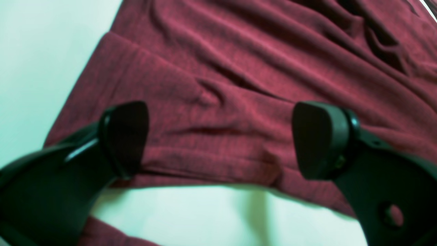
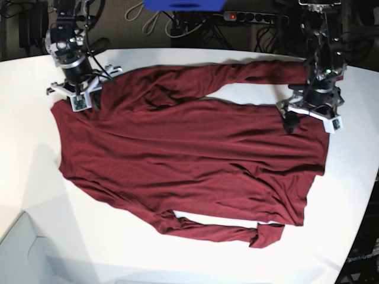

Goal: Layout the t-shirt on the table in an organized manner, then fold the t-shirt properly
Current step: 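Pull the hem corner with the left gripper toward the sleeve end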

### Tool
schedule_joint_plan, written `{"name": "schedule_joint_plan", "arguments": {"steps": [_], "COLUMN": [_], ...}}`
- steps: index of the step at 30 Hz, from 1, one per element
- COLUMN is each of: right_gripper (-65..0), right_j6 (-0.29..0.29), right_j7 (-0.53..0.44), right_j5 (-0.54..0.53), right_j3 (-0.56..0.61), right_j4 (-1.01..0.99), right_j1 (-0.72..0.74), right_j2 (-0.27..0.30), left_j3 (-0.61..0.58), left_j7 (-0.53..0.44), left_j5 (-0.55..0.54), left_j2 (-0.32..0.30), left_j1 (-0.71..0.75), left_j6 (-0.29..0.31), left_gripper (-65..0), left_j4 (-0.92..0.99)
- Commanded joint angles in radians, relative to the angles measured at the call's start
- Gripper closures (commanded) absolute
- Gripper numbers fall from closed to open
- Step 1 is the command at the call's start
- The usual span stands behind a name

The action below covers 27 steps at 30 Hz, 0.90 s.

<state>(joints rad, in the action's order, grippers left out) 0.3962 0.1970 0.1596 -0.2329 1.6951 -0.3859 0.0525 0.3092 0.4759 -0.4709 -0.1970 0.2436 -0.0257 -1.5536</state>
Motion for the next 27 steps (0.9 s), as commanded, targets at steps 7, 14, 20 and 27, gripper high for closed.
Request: {"name": "schedule_joint_plan", "arguments": {"steps": [7, 14, 20, 27], "right_gripper": [-11.5, -11.5, -11.5, -11.5], "right_j6": [-0.006, -0.006, -0.006, -0.004], "right_j7": [-0.024, -0.024, -0.024, -0.026], "right_j5": [-0.009, -0.009, -0.009, -0.009], "right_j3": [-0.003, -0.024, -0.018, -0.016], "right_j4": [0.018, 0.018, 0.018, -0.023], "right_j1": [-0.023, -0.045, -0.071, -0.071], "right_j2": [0.008, 0.007, 0.004, -0.016], "left_j3": [0.011, 0.029, 0.046, 0.061], "left_j7": [-0.019, -0.015, -0.015, -0.015], "left_j5": [0.002, 0.002, 0.002, 0.002], "left_j2": [-0.04, -0.069, -0.074, -0.074], "left_j1": [0.04, 0.058, 0.056, 0.056], "left_j6": [0.004, 0.004, 0.004, 0.004], "left_gripper": [-65.0, -65.0, -65.0, -65.0], "left_j4": [0.008, 0.011, 0.012, 0.012]}}
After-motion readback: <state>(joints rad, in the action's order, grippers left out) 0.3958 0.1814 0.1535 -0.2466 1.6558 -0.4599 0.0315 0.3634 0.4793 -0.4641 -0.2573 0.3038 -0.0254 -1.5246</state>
